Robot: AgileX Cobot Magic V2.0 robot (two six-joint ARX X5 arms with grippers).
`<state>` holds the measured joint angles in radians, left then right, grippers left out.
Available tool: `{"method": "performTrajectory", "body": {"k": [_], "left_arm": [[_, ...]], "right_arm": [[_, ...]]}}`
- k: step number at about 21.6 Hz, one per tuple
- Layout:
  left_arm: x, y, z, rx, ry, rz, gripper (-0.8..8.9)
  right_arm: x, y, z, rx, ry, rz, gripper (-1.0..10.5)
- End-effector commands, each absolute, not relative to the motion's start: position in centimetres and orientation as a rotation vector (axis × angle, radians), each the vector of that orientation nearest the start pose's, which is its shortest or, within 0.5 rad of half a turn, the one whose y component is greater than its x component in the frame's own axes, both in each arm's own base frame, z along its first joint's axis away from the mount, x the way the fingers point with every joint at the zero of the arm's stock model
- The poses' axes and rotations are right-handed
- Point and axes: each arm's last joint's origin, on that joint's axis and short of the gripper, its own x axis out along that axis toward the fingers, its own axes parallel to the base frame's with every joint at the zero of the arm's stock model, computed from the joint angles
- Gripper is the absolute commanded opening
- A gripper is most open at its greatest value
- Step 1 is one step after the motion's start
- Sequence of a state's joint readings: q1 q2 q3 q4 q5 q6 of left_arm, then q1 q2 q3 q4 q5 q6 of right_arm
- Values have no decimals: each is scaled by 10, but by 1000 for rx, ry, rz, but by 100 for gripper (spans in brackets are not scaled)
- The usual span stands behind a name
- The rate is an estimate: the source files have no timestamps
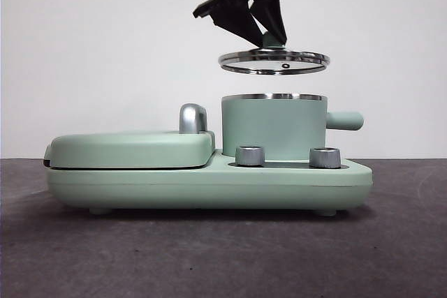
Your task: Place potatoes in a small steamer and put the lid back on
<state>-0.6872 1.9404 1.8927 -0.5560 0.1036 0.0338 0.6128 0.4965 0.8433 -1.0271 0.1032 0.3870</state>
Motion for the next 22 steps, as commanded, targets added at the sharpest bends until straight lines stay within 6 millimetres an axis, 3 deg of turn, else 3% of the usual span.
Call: {"method": "performTrajectory", "body": {"k": [1,10,22], "left_arm": [[346,-291,347,194,523,-786,48],[361,-300,316,163,594,-762,49],[369,-293,317,154,566,-707,49]], "right_arm": [[55,36,313,165,673,369,383],[49,34,314,143,658,469,315],[49,34,314,143,658,468,315]]}}
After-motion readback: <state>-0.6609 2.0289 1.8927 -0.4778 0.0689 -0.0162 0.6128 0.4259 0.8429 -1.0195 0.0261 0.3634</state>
